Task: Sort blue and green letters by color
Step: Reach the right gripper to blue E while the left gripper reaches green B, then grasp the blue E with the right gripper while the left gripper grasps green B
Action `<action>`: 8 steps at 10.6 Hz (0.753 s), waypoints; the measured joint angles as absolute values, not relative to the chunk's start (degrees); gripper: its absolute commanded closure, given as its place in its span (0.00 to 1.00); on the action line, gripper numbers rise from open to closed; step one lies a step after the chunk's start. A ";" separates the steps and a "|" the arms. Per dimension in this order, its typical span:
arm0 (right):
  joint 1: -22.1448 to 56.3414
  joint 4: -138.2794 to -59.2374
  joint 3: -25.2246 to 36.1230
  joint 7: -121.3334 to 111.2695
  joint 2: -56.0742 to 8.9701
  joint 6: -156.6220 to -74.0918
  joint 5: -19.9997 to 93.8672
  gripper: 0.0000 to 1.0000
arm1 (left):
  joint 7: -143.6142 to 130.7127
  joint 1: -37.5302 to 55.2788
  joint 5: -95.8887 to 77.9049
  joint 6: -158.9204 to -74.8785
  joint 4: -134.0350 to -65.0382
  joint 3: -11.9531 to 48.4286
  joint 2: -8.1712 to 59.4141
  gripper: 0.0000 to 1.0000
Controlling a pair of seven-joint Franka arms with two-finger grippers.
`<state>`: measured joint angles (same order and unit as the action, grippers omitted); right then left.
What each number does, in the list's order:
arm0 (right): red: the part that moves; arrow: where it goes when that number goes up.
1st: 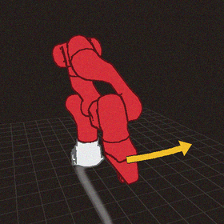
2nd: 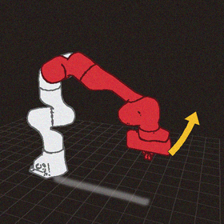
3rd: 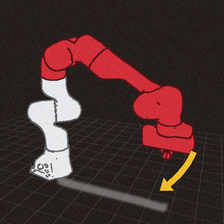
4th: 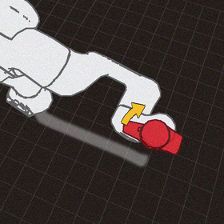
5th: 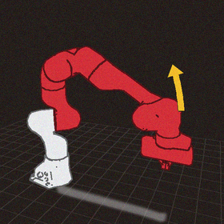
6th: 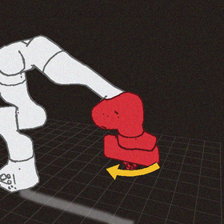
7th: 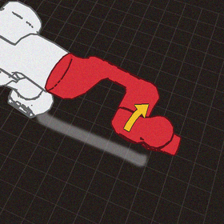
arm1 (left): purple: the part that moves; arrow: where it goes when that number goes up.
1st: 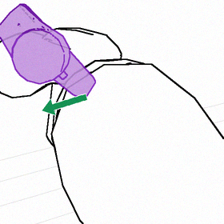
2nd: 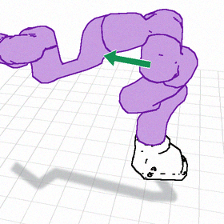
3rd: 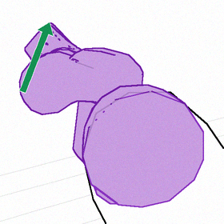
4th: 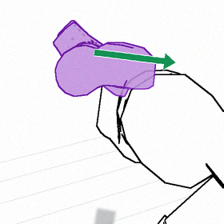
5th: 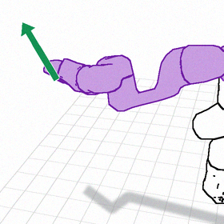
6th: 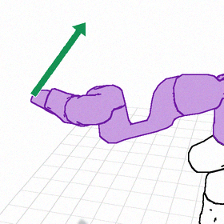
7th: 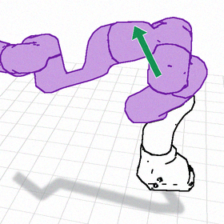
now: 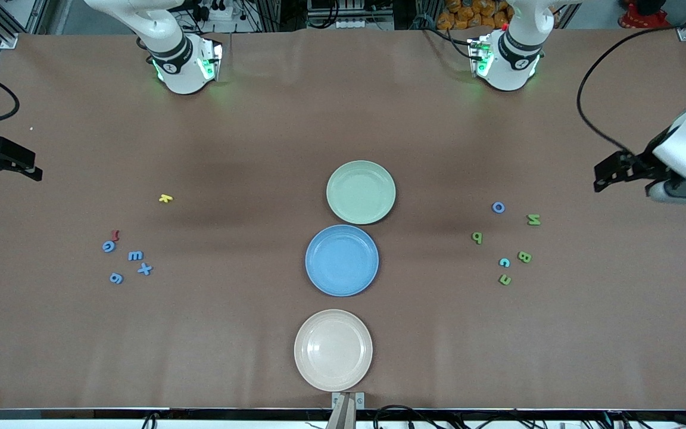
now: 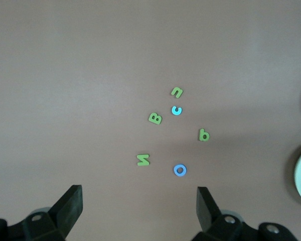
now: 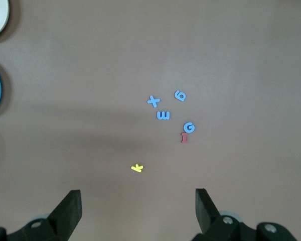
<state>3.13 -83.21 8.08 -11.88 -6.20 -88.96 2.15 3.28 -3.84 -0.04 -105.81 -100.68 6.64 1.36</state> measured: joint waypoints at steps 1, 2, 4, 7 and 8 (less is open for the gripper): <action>3.14 -83.41 8.07 -11.88 -7.19 -89.57 2.15 0.00 | 3.50 -3.84 -0.04 -109.46 -104.07 6.63 1.59 0.00; 3.17 -83.70 8.04 -11.88 -8.62 -90.26 2.18 0.00 | 4.32 -3.84 -0.04 -111.30 -106.15 6.62 2.07 0.00; 3.49 -84.50 8.00 -11.87 -12.70 -93.36 2.19 0.00 | 7.28 -3.86 -0.02 -114.17 -107.72 6.60 4.52 0.00; 3.71 -91.70 7.91 -11.87 -16.20 -103.23 2.21 0.00 | 14.84 -4.93 -0.02 -119.65 -108.25 6.55 11.43 0.00; 3.76 -94.51 7.83 -11.87 -16.97 -105.82 2.21 0.00 | 18.12 -5.04 -0.02 -121.41 -108.24 6.54 13.59 0.00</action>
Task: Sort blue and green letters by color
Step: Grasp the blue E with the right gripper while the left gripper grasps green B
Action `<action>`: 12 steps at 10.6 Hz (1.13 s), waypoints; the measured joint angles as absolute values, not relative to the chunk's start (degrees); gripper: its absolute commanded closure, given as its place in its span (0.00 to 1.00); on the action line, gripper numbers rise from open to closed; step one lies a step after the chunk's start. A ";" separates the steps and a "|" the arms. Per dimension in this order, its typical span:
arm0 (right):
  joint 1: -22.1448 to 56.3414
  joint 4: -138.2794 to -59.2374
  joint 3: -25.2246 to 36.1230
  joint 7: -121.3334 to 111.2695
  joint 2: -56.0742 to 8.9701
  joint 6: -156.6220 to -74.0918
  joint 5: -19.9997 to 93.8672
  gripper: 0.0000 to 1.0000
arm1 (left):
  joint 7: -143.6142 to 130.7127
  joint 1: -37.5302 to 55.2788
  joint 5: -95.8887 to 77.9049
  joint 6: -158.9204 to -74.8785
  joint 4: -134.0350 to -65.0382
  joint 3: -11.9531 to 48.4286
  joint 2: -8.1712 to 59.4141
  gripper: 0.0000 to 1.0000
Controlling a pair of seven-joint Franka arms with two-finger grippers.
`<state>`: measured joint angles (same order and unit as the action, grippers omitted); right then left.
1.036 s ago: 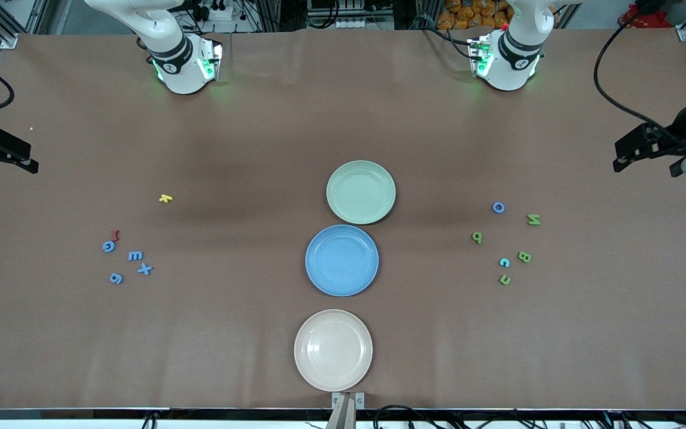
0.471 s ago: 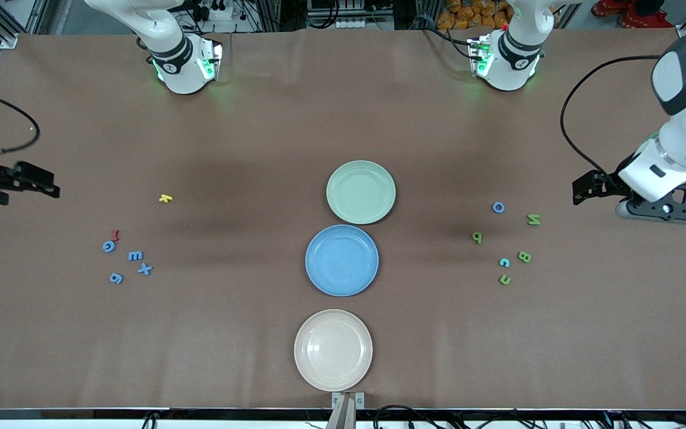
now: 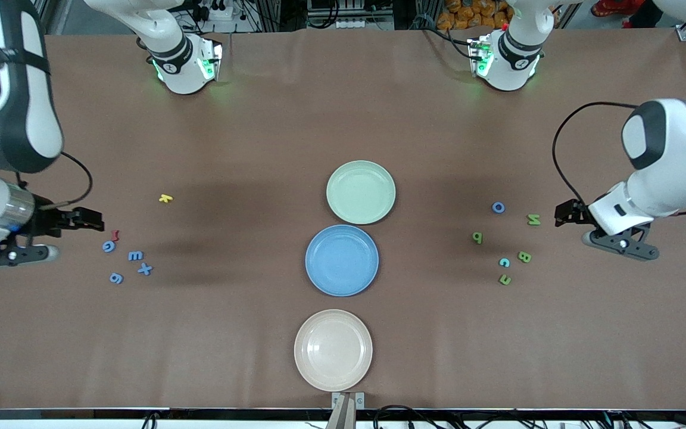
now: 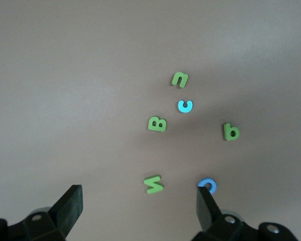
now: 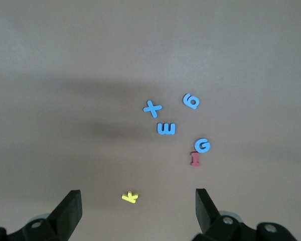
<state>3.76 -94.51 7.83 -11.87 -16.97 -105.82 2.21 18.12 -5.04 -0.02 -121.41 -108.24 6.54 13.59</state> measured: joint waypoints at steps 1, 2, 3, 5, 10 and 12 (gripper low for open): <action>3.84 -97.37 7.73 -11.87 -17.98 -109.59 2.21 0.00 | 21.08 -5.10 -0.02 -123.26 -108.24 6.54 15.35 0.01; 3.93 -100.51 7.68 -11.87 -19.09 -114.44 2.21 0.00 | 23.07 -5.23 0.04 -124.90 -108.24 6.53 16.83 0.06; 3.97 -103.85 7.68 -11.87 -20.24 -120.12 2.21 0.00 | 23.94 -5.36 1.91 -126.85 -108.28 6.52 18.20 0.08; 3.88 -109.47 7.77 -11.89 -22.33 -130.48 2.17 0.00 | 24.20 -5.40 4.81 -131.15 -109.01 6.53 20.07 0.13; 0.59 -112.77 7.74 -14.25 -30.03 -145.76 2.17 0.00 | 24.48 -4.85 5.06 -141.05 -115.93 6.70 21.24 0.22; 0.52 -112.78 7.29 -14.25 -32.56 -148.56 2.18 0.09 | 24.48 -4.56 5.07 -142.04 -116.49 6.71 23.09 0.25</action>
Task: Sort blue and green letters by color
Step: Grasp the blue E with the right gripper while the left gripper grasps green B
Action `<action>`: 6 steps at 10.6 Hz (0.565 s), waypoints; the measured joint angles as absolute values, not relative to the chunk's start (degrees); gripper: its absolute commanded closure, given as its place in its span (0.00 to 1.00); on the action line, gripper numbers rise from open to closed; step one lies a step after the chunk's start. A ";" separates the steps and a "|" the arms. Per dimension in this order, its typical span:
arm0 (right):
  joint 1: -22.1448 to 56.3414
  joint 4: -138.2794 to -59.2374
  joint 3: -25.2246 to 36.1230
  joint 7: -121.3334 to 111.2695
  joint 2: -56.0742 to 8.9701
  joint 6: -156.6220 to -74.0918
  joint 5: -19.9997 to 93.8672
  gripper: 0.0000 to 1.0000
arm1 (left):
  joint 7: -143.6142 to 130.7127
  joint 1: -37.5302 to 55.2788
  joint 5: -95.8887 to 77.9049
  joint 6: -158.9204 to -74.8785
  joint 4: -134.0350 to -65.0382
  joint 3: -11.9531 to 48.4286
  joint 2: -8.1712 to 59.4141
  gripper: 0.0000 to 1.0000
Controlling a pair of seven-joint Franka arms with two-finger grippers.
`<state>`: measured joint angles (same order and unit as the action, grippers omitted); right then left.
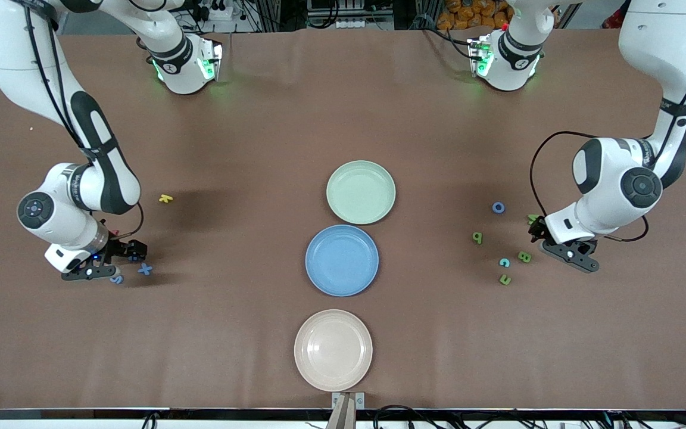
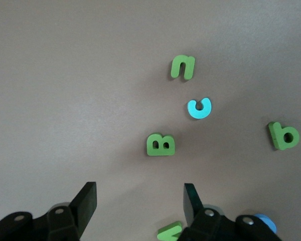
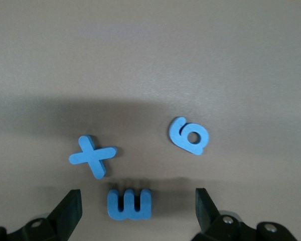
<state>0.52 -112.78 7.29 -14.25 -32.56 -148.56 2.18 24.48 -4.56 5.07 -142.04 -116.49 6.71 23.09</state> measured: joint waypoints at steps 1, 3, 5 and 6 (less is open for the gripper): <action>0.53 -112.78 7.05 -14.25 -33.06 -148.94 2.19 0.15 | 24.48 -4.52 5.07 -142.56 -116.49 6.71 23.94 0.26; 0.52 -112.78 6.63 -14.25 -33.21 -148.97 2.20 0.40 | 24.48 -4.51 5.07 -143.28 -116.48 6.71 24.98 0.27; 0.50 -113.00 6.39 -14.25 -33.29 -148.97 2.20 0.43 | 24.48 -4.51 5.07 -144.01 -116.42 6.71 25.46 0.29; 0.28 -113.18 6.38 -14.45 -33.33 -148.98 2.20 0.46 | 24.48 -4.51 5.07 -144.05 -116.36 6.71 25.49 0.30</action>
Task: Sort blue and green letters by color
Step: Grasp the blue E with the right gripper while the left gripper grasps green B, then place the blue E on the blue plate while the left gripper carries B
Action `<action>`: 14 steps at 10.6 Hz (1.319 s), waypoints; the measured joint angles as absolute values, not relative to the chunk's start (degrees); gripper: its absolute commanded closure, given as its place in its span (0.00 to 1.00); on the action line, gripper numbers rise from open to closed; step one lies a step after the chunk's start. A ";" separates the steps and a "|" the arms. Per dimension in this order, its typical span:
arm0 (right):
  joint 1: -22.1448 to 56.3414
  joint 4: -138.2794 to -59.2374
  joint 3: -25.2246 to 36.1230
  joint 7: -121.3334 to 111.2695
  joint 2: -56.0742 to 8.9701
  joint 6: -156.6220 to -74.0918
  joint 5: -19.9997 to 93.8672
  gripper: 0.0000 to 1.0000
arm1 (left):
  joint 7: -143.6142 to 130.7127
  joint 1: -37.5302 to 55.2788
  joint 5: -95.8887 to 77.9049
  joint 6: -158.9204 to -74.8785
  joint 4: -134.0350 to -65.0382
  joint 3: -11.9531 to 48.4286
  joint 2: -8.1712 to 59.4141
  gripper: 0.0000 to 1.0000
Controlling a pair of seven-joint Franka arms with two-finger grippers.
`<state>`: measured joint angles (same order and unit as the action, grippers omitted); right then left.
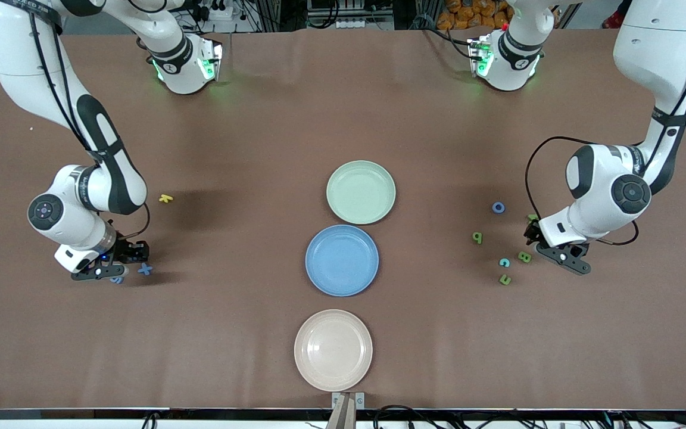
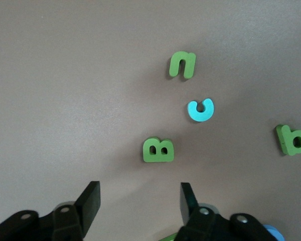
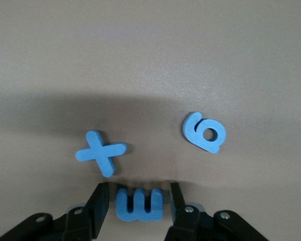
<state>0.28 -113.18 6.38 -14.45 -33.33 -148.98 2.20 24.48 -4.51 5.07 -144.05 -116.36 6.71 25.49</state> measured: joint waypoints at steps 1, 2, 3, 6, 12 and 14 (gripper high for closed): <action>-0.24 -113.26 6.37 -15.38 -33.38 -149.01 2.20 0.51 | 24.48 -4.50 5.07 -144.27 -116.32 6.74 25.58 0.30; -0.92 -113.37 6.34 -16.51 -33.39 -149.09 2.23 0.58 | 24.48 -4.49 5.07 -144.55 -116.24 6.77 25.93 0.31; -1.45 -113.38 6.29 -17.36 -33.39 -149.25 2.24 0.60 | 24.48 -4.49 5.07 -145.00 -115.97 6.77 26.66 0.32; -1.90 -113.39 5.55 -17.68 -33.24 -149.34 2.30 0.79 | 24.48 -4.48 5.07 -146.76 -114.91 6.79 29.42 0.32; -1.94 -113.11 4.25 -17.68 -33.13 -148.76 2.30 0.81 | 24.48 -4.44 5.07 -146.87 -113.35 6.89 31.69 0.39; -1.91 -112.38 3.97 -17.67 -31.69 -145.46 2.40 0.80 | 23.90 -4.12 5.07 -146.87 -113.25 7.05 31.85 0.40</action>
<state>-1.91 -112.38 3.97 -17.67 -31.69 -145.46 2.40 23.90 -4.12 5.07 -146.87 -113.25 7.05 31.85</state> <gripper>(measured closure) 0.590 0.374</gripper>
